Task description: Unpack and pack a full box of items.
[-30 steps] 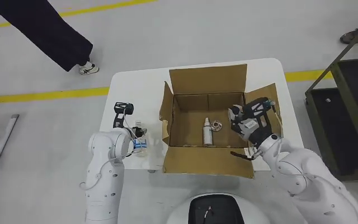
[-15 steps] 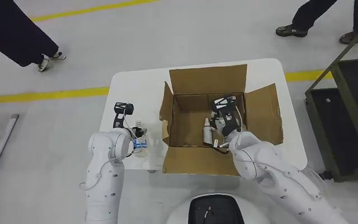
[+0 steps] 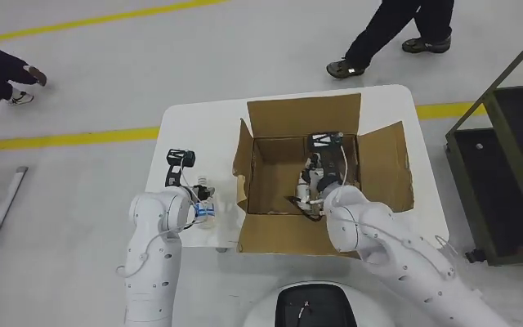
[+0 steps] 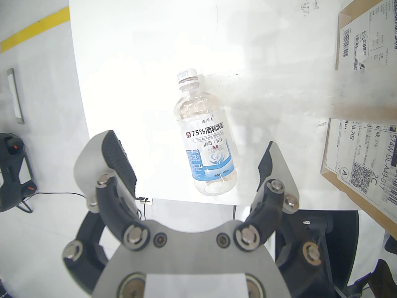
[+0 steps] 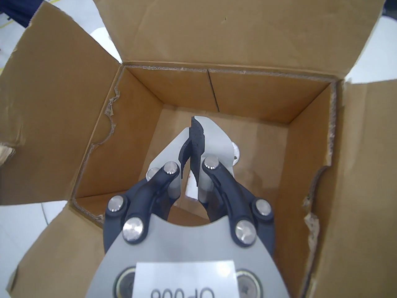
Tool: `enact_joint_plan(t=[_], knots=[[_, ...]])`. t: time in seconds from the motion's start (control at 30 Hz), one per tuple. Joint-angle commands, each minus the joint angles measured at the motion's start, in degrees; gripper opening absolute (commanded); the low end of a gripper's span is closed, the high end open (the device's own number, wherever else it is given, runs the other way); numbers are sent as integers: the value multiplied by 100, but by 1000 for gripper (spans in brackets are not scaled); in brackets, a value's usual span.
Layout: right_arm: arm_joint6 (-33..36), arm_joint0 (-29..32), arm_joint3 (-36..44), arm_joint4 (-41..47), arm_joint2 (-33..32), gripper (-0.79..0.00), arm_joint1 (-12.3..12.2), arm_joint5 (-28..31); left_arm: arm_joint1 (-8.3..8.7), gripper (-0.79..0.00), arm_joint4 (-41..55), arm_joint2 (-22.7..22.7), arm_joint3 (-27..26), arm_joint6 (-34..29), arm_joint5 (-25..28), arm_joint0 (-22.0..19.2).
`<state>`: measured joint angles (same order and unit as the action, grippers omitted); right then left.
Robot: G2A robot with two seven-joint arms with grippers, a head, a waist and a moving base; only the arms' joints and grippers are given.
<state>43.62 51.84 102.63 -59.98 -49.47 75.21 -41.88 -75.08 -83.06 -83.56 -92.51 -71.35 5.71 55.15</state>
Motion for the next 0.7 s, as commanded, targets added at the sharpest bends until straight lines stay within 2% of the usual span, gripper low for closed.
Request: enact_joint_plan(t=[0.0,0.17,0.27,0.67], knots=[[414,-438,-384,13,266,-785,127,-421,0,0,0,0,0,0,0,0],[834,-1041,-1343,-75,632,-785,369,-1031,0,0,0,0,0,0,0,0],[721,-1151,-1782,60,659,-785,475,-1140,0,0,0,0,0,0,0,0],[721,-1151,-1782,60,659,-785,475,-1140,0,0,0,0,0,0,0,0]])
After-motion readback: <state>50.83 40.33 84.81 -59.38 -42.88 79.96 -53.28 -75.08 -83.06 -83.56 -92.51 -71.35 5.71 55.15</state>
